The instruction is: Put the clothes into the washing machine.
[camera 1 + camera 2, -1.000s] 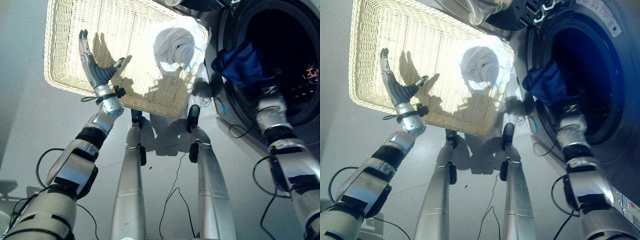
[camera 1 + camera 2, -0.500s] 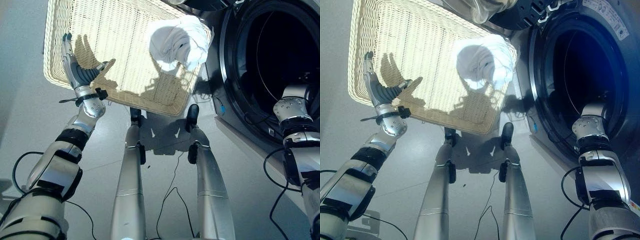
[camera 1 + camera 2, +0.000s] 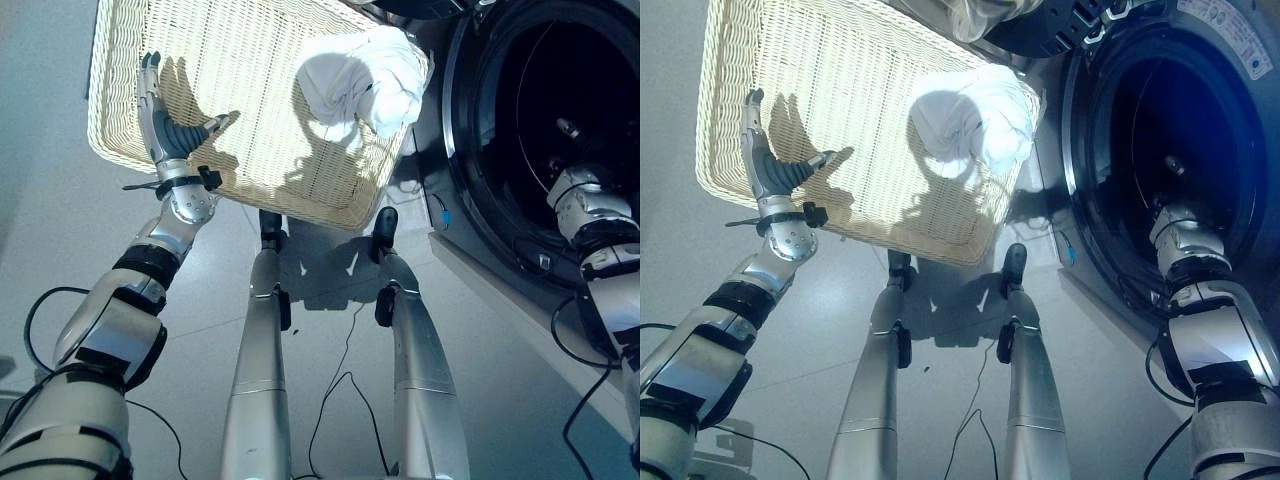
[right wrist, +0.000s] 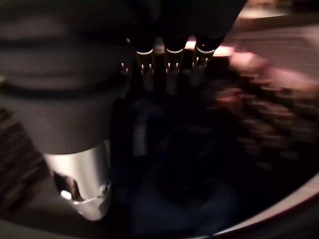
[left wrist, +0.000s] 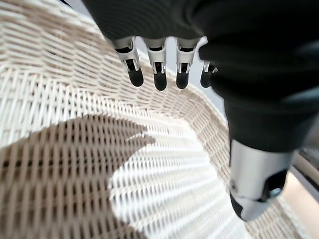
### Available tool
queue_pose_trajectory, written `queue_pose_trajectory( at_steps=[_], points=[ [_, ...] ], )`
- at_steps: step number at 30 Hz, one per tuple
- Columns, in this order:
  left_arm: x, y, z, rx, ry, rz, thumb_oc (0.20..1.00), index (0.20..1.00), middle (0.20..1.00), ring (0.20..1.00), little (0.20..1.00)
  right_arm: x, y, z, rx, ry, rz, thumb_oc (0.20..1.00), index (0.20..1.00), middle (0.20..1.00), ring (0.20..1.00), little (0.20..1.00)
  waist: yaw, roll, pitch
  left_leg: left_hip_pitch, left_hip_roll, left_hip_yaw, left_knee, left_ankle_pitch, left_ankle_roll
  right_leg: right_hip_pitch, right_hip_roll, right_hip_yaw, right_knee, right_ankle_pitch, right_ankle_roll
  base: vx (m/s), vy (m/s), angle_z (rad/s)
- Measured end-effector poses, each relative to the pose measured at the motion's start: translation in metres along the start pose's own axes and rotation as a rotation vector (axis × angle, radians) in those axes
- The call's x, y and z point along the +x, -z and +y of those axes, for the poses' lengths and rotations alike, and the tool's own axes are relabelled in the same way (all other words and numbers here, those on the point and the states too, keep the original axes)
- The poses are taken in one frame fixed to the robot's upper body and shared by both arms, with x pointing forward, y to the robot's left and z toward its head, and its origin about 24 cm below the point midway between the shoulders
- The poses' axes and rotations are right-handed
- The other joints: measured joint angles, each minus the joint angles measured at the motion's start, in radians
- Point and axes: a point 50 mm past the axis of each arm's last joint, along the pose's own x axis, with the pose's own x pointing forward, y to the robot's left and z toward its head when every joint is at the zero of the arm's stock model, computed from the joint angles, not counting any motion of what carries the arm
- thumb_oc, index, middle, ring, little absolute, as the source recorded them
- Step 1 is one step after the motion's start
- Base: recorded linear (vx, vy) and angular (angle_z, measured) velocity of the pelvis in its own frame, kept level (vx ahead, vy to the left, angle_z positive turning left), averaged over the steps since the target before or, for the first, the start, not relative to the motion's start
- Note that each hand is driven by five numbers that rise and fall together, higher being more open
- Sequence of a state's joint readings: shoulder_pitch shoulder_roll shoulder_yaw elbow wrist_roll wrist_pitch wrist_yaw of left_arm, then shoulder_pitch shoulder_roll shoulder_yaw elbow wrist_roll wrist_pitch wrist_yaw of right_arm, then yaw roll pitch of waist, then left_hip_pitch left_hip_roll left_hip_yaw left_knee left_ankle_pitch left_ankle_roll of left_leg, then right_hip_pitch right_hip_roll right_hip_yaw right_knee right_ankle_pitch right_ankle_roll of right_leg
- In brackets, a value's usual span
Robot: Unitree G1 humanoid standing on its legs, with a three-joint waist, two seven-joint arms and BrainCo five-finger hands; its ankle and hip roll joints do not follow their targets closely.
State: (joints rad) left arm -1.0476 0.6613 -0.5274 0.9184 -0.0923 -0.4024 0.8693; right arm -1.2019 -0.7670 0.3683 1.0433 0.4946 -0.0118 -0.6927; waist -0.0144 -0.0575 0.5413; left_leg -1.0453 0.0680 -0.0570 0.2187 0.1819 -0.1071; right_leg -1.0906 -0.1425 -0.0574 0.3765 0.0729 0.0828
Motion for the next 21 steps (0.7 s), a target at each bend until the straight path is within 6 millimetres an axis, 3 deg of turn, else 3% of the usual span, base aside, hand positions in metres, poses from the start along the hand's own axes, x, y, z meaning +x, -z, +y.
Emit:
queue_pose_trajectory(
  at_steps=[4,8,13,17,21],
  points=[
    [0.002,-0.007,-0.005,-0.019,0.001,-0.008,1.000,1.000,1.000,1.000,1.000,-0.020,-0.041,0.026,-0.108,-0.091,-0.270,1.000,1.000,1.000,1.000,1.000,0.001,0.001,-0.001,0.000,-0.001,0.006,-0.017,0.003,-0.001,-0.015,-0.002,0.003,0.005,-0.008,-0.002,-0.02,0.047,0.00],
    [0.002,-0.010,-0.009,0.007,0.015,-0.030,1.000,1.000,1.000,1.000,1.000,-0.045,-0.062,0.046,-0.083,-0.167,-0.405,1.000,1.000,1.000,1.000,1.000,0.001,0.002,-0.001,0.000,0.000,0.021,-0.027,0.004,-0.002,-0.032,-0.003,0.008,0.014,-0.015,-0.004,-0.02,0.032,-0.03],
    [-0.004,-0.013,-0.016,0.003,0.020,-0.039,1.000,1.000,1.000,1.000,1.000,-0.057,-0.054,0.051,-0.157,-0.182,-0.490,1.000,1.000,1.000,1.000,1.000,-0.004,0.003,-0.001,0.000,-0.001,0.029,-0.035,0.004,-0.002,-0.044,-0.005,0.014,0.026,-0.024,-0.004,-0.01,0.015,0.01],
    [-0.008,-0.014,-0.022,-0.009,0.019,-0.030,1.000,1.000,1.000,1.000,1.000,-0.088,-0.051,0.073,-0.150,-0.287,-0.565,1.000,1.000,1.000,1.000,1.000,-0.020,0.003,-0.002,0.000,0.000,0.034,-0.040,0.005,-0.005,-0.061,-0.004,0.022,0.049,-0.036,-0.008,0.00,0.005,-0.01],
    [-0.011,-0.018,-0.026,-0.041,0.003,-0.015,1.000,1.000,1.000,1.000,1.000,-0.105,-0.043,0.080,-0.175,-0.353,-0.624,1.000,1.000,1.000,1.000,1.000,-0.025,0.005,-0.002,0.000,0.000,0.042,-0.045,0.006,-0.008,-0.074,-0.004,0.027,0.063,-0.044,-0.010,0.00,0.000,0.00]
  ],
)
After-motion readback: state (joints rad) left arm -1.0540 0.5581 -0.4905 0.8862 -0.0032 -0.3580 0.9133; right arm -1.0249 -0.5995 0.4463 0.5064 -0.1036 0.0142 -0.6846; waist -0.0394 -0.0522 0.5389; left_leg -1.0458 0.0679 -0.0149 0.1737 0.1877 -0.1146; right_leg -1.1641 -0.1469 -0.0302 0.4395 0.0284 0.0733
